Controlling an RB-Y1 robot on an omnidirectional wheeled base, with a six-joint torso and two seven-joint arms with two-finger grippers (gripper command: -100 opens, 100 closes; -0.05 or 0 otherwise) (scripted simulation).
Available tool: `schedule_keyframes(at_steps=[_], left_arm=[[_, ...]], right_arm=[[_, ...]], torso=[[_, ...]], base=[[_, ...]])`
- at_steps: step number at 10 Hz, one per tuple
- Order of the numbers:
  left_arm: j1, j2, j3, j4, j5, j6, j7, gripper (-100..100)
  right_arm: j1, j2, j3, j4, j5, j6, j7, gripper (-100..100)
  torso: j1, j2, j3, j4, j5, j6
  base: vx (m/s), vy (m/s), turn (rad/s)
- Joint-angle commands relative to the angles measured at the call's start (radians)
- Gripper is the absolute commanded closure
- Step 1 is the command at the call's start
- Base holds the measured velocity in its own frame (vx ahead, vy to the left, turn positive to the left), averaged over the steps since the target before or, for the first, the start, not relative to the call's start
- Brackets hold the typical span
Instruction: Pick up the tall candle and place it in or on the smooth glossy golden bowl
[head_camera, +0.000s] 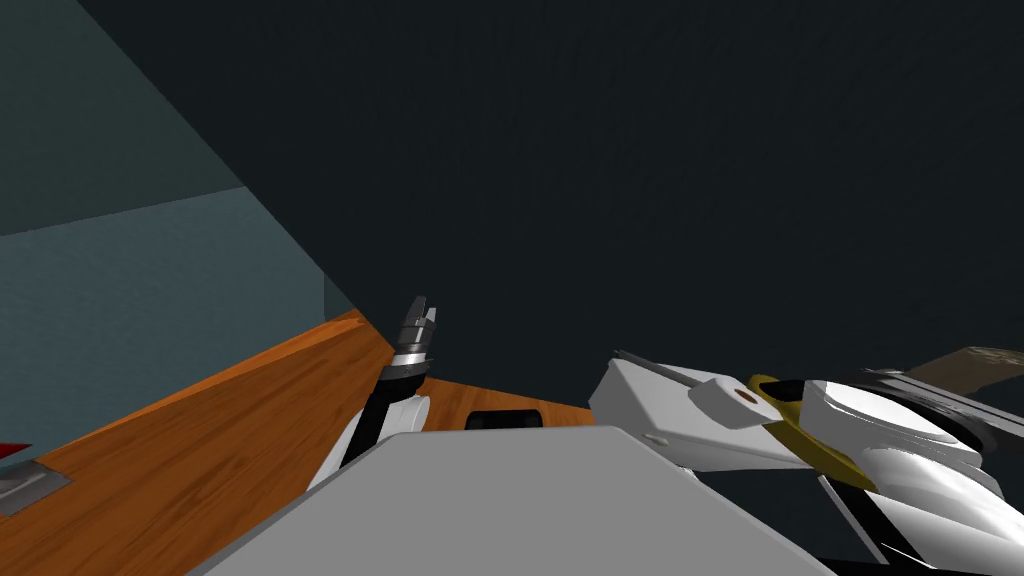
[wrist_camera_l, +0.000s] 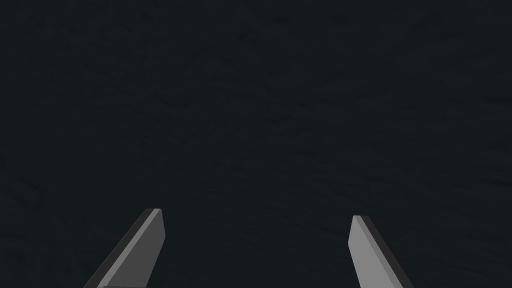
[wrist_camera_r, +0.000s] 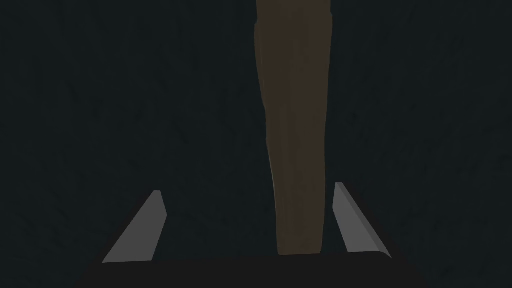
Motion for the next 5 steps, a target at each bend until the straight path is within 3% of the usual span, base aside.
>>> schedule_keyframes(at_steps=[1,3,4,5], left_arm=[[0.000,0.000,0.000,0.000,0.000,0.000,0.000,0],[0.000,0.000,0.000,0.000,0.000,0.000,0.000,0],[0.000,0.000,0.000,0.000,0.000,0.000,0.000,0],[0.000,0.000,0.000,0.000,0.000,0.000,0.000,0]], right_arm=[[-0.004,-0.030,-0.012,0.012,-0.032,-0.030,0.035,-100],[-0.012,-0.076,-0.025,0.037,-0.072,-0.071,0.071,-100],[-0.008,-0.062,-0.025,0.020,-0.070,-0.055,0.072,-100],[-0.008,-0.064,-0.027,0.019,-0.074,-0.058,0.079,0]], torso=[[0.000,0.000,0.000,0.000,0.000,0.000],[0.001,-0.001,-0.001,0.000,0.000,0.000],[0.001,-0.001,-0.001,0.000,0.000,0.000],[0.000,0.000,0.000,0.000,0.000,0.000]], base=[[0.039,0.043,-0.027],[0.039,0.046,-0.036],[0.012,0.020,-0.010],[0.000,0.000,0.000]])
